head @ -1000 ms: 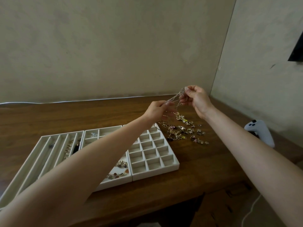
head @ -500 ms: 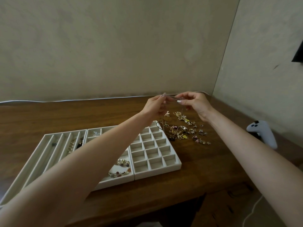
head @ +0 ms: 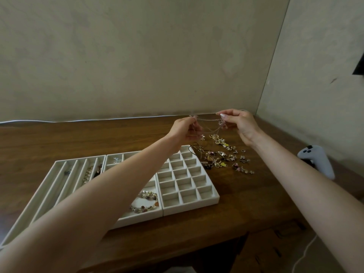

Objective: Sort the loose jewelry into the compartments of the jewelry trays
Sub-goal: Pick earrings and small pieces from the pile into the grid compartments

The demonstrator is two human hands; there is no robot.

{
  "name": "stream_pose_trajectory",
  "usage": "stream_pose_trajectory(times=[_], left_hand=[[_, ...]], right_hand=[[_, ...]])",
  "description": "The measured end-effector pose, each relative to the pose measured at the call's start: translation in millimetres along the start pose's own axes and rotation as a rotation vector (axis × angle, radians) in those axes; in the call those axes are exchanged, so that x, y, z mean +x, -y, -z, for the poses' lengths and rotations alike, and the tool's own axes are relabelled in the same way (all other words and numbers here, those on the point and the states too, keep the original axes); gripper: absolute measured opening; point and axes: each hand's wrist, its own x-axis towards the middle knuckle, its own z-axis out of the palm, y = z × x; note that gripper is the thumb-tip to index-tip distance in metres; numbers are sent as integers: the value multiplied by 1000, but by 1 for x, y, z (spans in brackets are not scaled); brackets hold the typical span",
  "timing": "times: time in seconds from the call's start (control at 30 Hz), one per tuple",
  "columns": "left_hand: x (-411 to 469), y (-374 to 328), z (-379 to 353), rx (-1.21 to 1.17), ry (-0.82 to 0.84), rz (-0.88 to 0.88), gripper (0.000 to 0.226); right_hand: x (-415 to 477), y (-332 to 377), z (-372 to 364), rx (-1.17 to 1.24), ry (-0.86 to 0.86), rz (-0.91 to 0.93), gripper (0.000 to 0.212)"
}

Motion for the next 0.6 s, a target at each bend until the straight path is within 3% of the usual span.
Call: stream_pose_trajectory(times=[0.2, 0.43, 0.6], left_hand=[[1, 2, 4, 43, 37, 40, 21], [-2, 3, 3, 277, 142, 58, 9], [-3, 1, -1, 358, 200, 18, 13]], right_hand=[[-3, 4, -5, 96, 44, -30, 15], [-4, 11, -14, 111, 124, 4, 17], [-1, 14, -19, 86, 155, -2, 15]])
